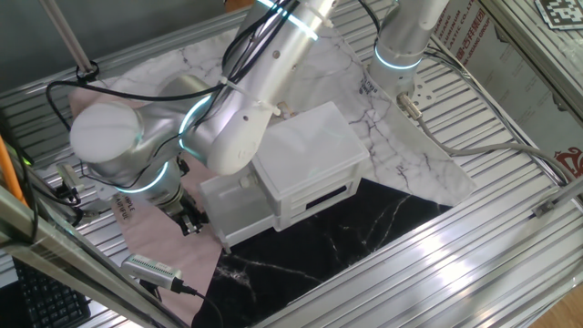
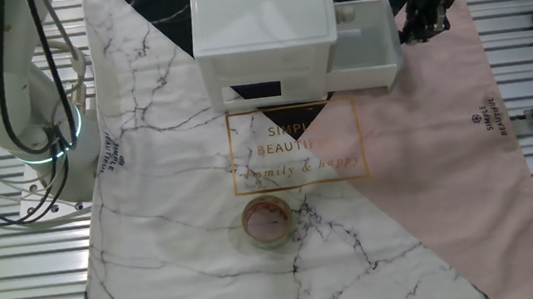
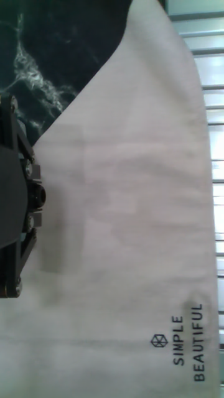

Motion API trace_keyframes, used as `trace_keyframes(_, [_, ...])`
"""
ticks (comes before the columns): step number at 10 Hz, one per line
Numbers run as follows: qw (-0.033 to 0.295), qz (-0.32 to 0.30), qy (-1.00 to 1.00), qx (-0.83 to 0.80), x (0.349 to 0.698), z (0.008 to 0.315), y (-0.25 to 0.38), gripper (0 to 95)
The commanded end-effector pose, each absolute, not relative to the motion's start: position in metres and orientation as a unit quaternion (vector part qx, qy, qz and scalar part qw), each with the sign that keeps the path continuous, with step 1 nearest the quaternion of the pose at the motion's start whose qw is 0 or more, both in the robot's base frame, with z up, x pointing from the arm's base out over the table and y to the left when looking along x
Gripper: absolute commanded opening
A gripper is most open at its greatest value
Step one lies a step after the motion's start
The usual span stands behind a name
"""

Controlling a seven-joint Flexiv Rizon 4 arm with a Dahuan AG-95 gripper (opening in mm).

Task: Grasp the handle and open the drawer

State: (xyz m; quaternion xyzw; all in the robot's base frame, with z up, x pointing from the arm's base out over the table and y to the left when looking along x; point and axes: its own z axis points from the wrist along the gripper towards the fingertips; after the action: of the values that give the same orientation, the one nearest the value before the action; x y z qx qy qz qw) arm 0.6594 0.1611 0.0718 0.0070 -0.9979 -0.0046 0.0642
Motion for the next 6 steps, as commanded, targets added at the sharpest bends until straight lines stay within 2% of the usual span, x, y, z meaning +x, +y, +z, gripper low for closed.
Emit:
trace_keyframes(1, [0.064, -0.003, -0.998, 0.007, 0.6610, 0.0713, 0.1615, 0.0])
trace_keyframes(6, [0.062, 0.001, -0.998, 0.005, 0.6678, 0.0684, 0.1615, 0.0])
